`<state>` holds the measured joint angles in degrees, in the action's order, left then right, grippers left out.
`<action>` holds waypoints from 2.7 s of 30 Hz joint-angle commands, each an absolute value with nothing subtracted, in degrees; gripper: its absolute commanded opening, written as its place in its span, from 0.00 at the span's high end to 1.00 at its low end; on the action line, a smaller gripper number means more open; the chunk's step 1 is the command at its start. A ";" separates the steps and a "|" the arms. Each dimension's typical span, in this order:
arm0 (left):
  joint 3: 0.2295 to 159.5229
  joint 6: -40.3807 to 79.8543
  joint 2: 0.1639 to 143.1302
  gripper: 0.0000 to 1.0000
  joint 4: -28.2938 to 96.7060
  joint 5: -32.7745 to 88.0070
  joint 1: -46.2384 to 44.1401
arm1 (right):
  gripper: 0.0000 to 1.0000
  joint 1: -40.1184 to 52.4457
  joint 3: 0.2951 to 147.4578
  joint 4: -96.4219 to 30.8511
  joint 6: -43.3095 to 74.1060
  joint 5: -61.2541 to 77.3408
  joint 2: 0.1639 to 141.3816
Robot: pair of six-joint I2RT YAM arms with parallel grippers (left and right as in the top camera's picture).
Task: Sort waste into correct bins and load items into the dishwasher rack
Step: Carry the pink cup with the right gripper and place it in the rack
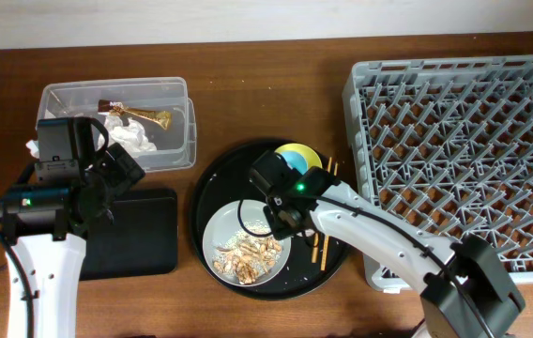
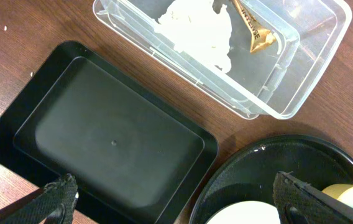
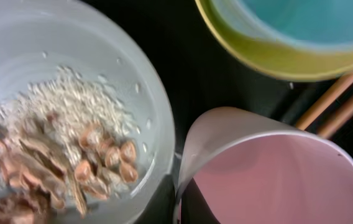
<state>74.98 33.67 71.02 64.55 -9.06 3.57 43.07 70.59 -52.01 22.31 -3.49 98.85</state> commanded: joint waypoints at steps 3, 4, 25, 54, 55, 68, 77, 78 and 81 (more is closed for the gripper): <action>74.89 34.06 70.39 0.00 64.82 -9.80 3.81 | 0.96 43.38 78.19 -60.66 22.74 -3.62 92.73; 74.89 34.06 70.39 0.01 64.84 -9.91 3.81 | 0.96 43.38 79.57 -61.19 21.71 -3.66 91.42; 74.89 34.04 70.39 0.01 64.84 -9.91 3.81 | 0.96 -25.93 83.90 -37.65 -4.03 85.73 105.41; 74.89 34.06 70.39 0.01 64.84 -9.91 3.81 | 0.96 -32.27 83.05 -48.56 -5.30 72.82 113.86; 74.89 34.06 70.39 0.01 64.84 -9.91 3.81 | 0.95 -32.27 83.05 -49.34 -5.30 71.33 113.86; 74.89 34.06 70.39 0.01 64.84 -9.91 3.81 | 0.91 -32.38 83.61 -51.03 -2.26 59.94 113.84; 74.89 34.06 70.39 0.01 64.84 -9.91 3.81 | 0.74 -35.75 95.26 -65.41 -0.56 40.27 113.49; 74.89 34.04 70.39 0.01 64.84 -9.91 3.81 | 0.74 -35.75 96.01 -66.17 -0.49 39.13 113.49; 74.89 34.06 70.39 0.01 64.84 -9.91 3.81 | 0.74 -35.75 100.27 -69.04 3.70 32.36 112.75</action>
